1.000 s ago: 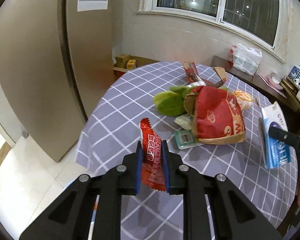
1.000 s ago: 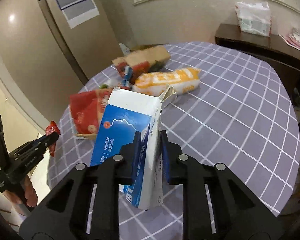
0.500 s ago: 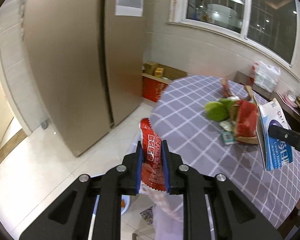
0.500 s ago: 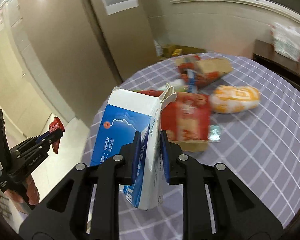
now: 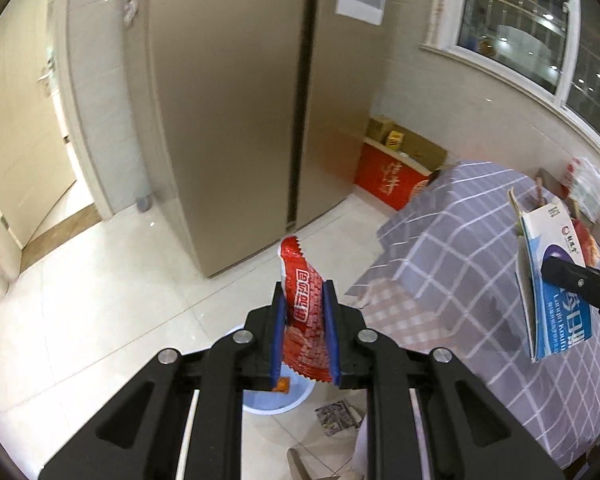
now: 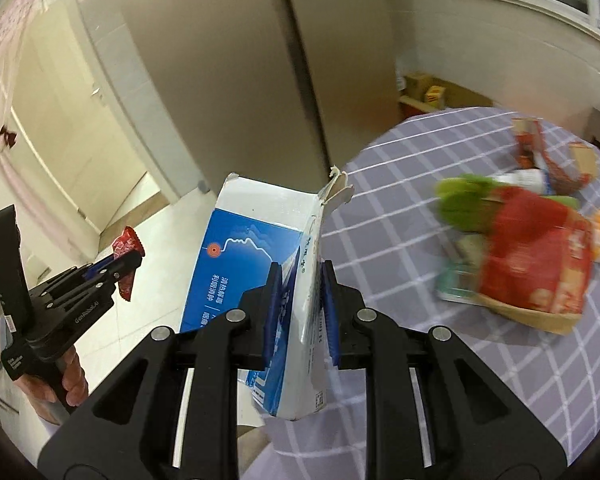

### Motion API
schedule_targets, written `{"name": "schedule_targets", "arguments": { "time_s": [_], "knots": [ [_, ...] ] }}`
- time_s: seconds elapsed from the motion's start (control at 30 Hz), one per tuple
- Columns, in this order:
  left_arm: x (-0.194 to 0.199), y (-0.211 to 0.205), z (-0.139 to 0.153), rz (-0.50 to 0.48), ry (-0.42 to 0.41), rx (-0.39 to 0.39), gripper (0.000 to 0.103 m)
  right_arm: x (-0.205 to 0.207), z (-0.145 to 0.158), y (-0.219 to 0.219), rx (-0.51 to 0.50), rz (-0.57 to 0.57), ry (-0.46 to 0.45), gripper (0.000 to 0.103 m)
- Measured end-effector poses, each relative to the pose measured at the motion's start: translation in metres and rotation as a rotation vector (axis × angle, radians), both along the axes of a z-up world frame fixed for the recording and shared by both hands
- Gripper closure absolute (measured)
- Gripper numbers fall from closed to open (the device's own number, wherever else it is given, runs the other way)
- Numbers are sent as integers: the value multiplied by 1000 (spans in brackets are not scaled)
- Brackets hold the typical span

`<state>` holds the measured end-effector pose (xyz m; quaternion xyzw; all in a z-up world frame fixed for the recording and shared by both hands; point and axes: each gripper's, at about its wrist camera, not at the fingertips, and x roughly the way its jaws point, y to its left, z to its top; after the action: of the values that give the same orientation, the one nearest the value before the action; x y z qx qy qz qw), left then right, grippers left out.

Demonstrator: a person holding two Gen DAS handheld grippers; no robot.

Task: Collect trash
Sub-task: 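Carry the box and wrapper over the blue bin and open both grippers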

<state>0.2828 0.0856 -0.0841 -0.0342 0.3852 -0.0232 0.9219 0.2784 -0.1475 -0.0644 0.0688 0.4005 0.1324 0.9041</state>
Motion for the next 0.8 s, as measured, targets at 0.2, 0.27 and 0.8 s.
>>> {"name": "schedule_targets", "arguments": {
  "time_s": [0.2,0.27,0.8],
  "knots": [
    [17,25,-25,39,76,-3,86,22,-16,44,-38,59,49,83],
    [23,27,-35,43,104,-2,86,26,-20,54,-52,70,58,83],
    [25,65,-58,150,159,17,45,65,-75,115,-154,113,196,83]
  ]
}}
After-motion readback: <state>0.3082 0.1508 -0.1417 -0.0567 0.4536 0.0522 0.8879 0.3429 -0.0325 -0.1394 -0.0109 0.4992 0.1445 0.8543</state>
